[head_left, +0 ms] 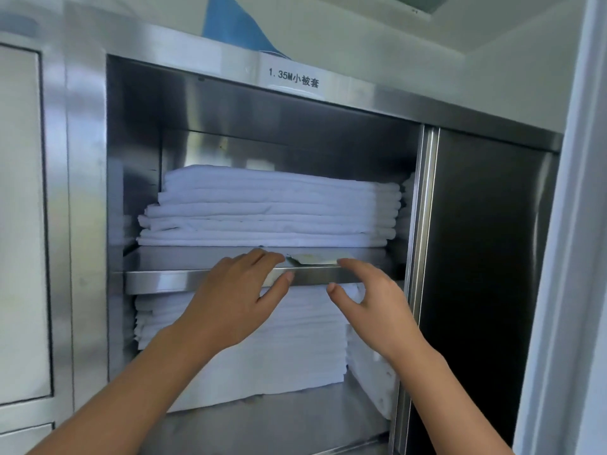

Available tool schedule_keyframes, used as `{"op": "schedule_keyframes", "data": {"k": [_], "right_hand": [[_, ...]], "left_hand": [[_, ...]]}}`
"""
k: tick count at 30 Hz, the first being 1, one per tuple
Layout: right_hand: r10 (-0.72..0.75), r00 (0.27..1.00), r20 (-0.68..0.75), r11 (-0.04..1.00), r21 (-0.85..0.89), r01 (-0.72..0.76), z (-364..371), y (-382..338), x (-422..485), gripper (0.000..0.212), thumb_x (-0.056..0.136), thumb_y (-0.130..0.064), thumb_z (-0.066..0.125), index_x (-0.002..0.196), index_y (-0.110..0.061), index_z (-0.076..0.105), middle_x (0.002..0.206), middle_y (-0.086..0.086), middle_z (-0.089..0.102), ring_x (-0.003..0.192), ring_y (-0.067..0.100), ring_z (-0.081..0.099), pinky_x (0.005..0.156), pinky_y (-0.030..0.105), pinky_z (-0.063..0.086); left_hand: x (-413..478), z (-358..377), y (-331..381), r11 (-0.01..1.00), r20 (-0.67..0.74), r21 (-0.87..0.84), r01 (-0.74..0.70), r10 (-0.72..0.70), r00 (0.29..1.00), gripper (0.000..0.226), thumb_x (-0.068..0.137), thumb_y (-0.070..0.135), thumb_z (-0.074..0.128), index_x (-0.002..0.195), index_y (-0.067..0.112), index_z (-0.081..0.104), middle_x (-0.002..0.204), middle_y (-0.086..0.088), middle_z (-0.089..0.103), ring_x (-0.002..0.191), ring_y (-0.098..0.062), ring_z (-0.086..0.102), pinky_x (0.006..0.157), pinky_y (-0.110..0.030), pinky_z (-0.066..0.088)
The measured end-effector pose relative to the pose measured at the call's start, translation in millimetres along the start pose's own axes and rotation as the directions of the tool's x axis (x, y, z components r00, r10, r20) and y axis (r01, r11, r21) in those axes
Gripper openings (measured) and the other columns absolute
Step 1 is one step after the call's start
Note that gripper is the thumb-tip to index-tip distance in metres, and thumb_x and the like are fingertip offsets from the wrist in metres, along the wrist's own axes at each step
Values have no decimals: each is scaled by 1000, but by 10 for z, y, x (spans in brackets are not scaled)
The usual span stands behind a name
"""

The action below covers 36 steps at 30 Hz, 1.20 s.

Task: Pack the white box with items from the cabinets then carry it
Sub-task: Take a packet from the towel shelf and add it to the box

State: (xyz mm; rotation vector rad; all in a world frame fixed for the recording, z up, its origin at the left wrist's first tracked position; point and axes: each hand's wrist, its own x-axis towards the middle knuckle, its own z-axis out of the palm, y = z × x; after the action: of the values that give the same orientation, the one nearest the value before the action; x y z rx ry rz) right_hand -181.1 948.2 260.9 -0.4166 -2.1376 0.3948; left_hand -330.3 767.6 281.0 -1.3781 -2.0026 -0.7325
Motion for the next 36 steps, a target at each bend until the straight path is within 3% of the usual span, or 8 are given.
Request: {"op": "schedule_keyframes", "data": {"k": [8,20,24,27,31,36], "right_hand": [[-60,997,42,997,-49,62,280,181,507,52,94,-46,64,142,-27,56,144,-13,56,137,10,46,105,24,40],[-74,990,121,989,-121,89,717,569,1042,63,89,-53,67,144,-27,52,149,-10,51,141,13,38,115,31,30],[-66,984,164,974,-205,100,842,689,1027,59,88,-53,68,138,-25,57,138,-8,61,130,18,51,112,31,31],[-98,985,144,968,-216,128,889,728,989,55,88,-51,69,136,-26,59,135,-9,62,126,16,53,112,30,29],[-82,990,116,972,-212,105,869,654,1004,50,85,-44,74,131,-27,64,127,-10,67,120,17,57,110,34,36],[-110,994,13,981,-161,111,846,535,935,32,86,-19,73,117,-22,71,107,-6,70,105,20,60,90,34,48]], "left_hand": [[169,233,-136,992,105,120,-38,26,994,53,98,58,19,130,32,51,123,15,58,100,-10,55,90,-31,41],[469,395,-364,984,77,169,-52,39,996,59,95,61,16,131,31,52,127,14,58,109,-11,55,92,-28,41],[534,439,-378,983,67,173,-56,45,997,60,95,60,15,131,31,53,128,14,58,111,-10,55,93,-30,41],[533,464,-385,984,63,172,-57,47,997,61,95,61,14,130,31,54,127,14,58,110,-10,55,92,-29,41],[504,448,-375,984,64,167,-59,49,997,60,95,60,16,128,29,55,122,13,59,103,-11,57,88,-29,42],[410,378,-420,982,65,186,-45,34,997,55,96,58,18,128,31,54,123,14,59,101,-12,57,88,-29,41]]}}
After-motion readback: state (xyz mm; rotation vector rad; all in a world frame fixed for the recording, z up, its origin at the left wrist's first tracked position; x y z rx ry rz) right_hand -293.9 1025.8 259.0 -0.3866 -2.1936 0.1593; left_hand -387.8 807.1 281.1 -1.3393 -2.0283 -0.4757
